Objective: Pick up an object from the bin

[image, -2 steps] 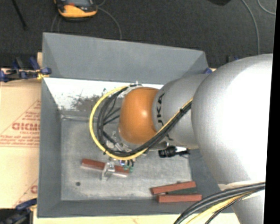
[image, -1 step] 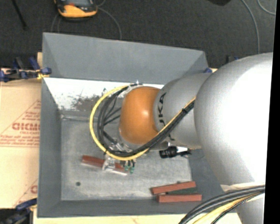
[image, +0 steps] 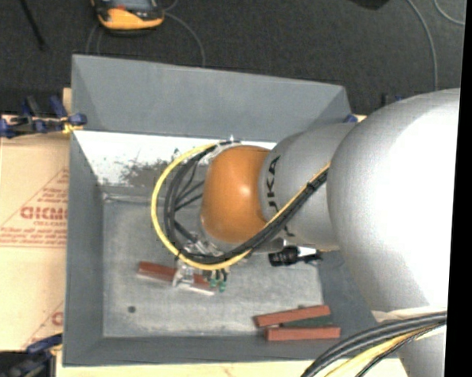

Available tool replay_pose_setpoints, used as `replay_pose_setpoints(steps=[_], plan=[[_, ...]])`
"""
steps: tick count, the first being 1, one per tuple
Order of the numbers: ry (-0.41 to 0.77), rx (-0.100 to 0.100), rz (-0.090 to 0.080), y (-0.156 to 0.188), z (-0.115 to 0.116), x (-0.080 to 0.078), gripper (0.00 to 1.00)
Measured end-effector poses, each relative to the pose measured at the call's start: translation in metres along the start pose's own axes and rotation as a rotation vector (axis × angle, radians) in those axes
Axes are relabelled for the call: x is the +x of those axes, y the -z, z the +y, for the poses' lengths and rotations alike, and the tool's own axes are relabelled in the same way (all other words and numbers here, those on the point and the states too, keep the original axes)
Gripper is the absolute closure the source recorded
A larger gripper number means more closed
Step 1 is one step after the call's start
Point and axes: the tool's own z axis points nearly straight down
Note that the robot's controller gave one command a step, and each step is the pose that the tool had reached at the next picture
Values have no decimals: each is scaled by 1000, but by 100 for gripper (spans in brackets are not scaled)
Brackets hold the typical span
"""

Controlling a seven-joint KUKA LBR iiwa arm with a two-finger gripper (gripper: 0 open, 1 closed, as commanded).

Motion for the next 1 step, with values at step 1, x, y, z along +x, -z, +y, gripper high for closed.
replay_pose_setpoints(steps=[1], plan=[[0,0,-1,1,0,0,100]])
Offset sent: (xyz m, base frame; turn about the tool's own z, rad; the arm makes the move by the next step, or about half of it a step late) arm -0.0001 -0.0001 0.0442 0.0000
